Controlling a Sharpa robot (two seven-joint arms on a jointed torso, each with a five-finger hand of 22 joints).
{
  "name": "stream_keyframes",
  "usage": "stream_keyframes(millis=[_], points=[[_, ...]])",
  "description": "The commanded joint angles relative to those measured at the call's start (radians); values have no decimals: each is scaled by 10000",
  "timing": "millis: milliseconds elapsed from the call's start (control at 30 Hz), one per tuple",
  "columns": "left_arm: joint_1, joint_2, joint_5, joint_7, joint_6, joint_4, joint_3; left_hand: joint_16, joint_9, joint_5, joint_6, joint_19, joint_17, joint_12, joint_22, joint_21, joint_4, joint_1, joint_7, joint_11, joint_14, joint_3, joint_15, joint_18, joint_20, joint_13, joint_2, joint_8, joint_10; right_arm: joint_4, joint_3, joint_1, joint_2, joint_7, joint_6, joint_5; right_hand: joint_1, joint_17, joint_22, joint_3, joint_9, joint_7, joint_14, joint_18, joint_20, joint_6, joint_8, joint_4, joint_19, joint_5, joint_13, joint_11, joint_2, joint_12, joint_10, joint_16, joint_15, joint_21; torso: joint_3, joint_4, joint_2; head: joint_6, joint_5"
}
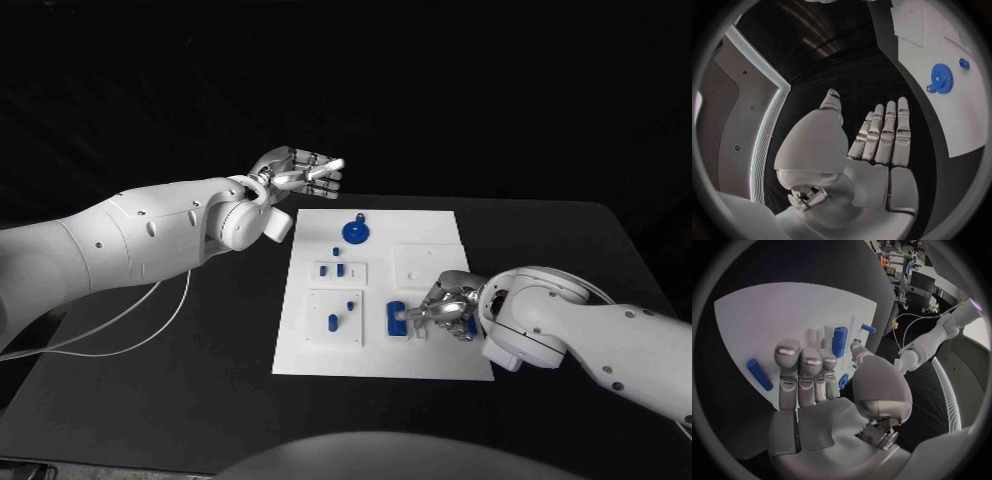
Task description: Assemble the parts on the task board
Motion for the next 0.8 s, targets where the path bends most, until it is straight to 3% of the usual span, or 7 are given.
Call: stream_keyframes(millis=[33,200,400,533,567,667,800], points=[[0,5,22,156,44,9,6,-45,-9,61,44,-9,-9,42,-12,31,-145,-14,33,33,-17,-6,11,48,35,-1,121,-23,-21,127,122,-12,-255,362,-427,9,245,44,60,46,129,-33,41,-11,-45,171,-10,-161,538,59,200,-24,21,392,216,42,-75,171,-7,-9,-9,45,-54],[0,0,22,201,-14,-23,4,-43,-8,57,68,8,-8,43,-11,33,-265,-94,32,27,3,-18,5,49,29,0,180,-22,0,185,465,-5,-713,589,-371,-32,354,94,168,100,671,-67,36,-13,-49,218,-44,-405,537,394,896,-35,86,1364,360,236,-82,456,-3,-17,-15,69,-156],[0,2,23,218,-21,-28,2,-45,-9,60,55,8,-9,43,-12,31,-265,-78,23,28,8,-12,4,48,30,0,151,-25,1,-79,852,17,-1176,574,272,-91,615,72,186,131,795,-95,15,-18,-52,203,-50,-808,528,1086,991,-48,139,1414,367,278,-90,485,-6,-16,-8,132,-291],[1,-5,23,215,-5,-15,2,-45,-9,60,55,8,-9,43,-12,31,-265,-78,23,28,8,-12,4,48,30,0,151,-25,1,-330,965,22,-1434,501,622,-208,691,80,210,73,737,-116,11,-32,-64,200,-53,-1195,531,1882,1011,-66,216,1395,373,319,-101,515,2,3,6,125,-359],[1,-9,23,212,-1,-13,1,-45,-9,60,55,8,-9,43,-12,31,-265,-78,23,28,8,-12,4,48,30,0,151,-25,1,-377,980,22,-1492,476,696,-234,722,85,215,92,713,-128,12,-34,-69,192,-53,-1268,531,2404,1011,-73,225,1384,369,329,-107,519,2,3,8,118,-366],[1,-14,23,207,8,-13,1,-45,-9,60,55,8,-9,43,-12,31,-265,-78,23,28,8,-12,4,48,30,0,151,-25,1,-468,1009,22,-1630,375,928,-383,714,86,230,134,634,-140,7,-44,-76,183,-55,-1462,531,3166,1011,-86,242,1352,358,341,-114,533,2,-6,6,116,-366],[1,-10,22,173,55,-12,1,-45,-9,47,40,2,-9,41,-14,27,-226,-60,12,30,-1,-7,6,44,31,0,129,-27,-7,-520,1023,17,-1701,276,1271,-795,596,79,246,253,524,-143,1,-55,-80,192,-54,-1756,525,3192,979,-92,307,1257,348,349,-114,515,-7,-14,3,88,-376]])
